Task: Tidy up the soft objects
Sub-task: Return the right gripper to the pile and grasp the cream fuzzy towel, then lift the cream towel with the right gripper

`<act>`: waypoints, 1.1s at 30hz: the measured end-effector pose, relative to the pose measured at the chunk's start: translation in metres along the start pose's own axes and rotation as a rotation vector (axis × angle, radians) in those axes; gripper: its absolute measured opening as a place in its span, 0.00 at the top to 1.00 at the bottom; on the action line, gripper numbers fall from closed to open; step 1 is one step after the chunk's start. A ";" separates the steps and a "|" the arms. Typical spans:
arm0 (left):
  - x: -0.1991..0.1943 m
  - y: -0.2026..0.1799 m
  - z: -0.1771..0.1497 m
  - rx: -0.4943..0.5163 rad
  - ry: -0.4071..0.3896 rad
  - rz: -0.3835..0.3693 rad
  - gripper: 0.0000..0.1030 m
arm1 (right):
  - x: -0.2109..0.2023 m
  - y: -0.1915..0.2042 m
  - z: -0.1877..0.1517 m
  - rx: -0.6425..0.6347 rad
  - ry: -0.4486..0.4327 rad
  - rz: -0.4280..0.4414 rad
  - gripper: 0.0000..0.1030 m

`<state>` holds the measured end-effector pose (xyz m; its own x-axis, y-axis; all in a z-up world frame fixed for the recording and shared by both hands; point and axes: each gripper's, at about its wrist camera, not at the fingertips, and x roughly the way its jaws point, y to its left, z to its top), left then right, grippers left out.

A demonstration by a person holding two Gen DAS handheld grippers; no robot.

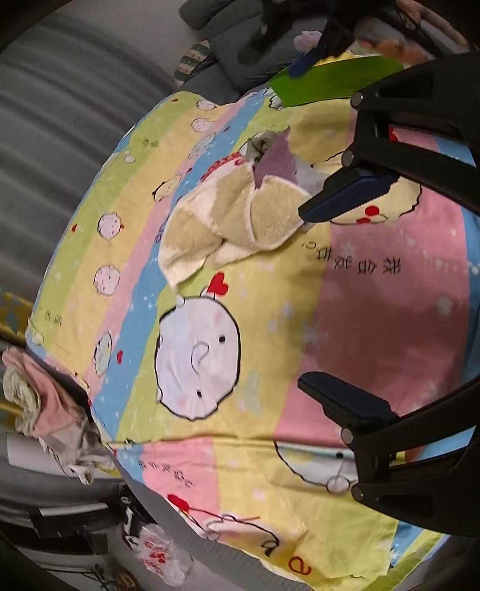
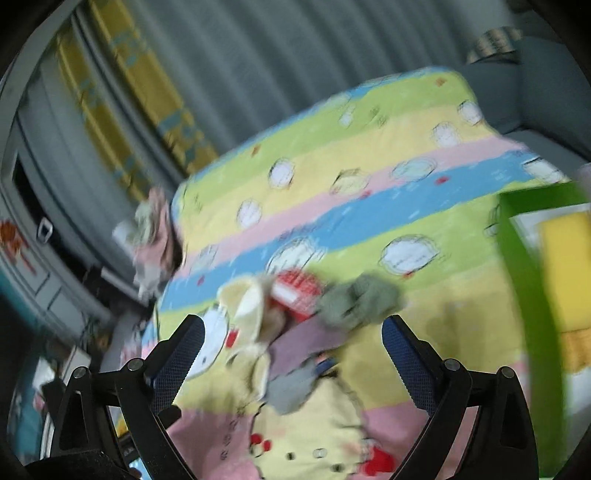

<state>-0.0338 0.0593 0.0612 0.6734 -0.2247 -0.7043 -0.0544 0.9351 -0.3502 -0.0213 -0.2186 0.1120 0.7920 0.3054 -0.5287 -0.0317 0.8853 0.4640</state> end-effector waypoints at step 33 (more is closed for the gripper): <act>-0.028 0.064 0.017 -0.134 -0.011 -0.032 0.20 | 0.066 0.094 -0.019 -0.202 0.230 0.066 0.75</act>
<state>-0.0430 0.1302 0.0690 0.6847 -0.2502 -0.6846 -0.1297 0.8824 -0.4522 0.0162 -0.1092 0.1074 0.6261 0.4156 -0.6598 -0.2169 0.9056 0.3645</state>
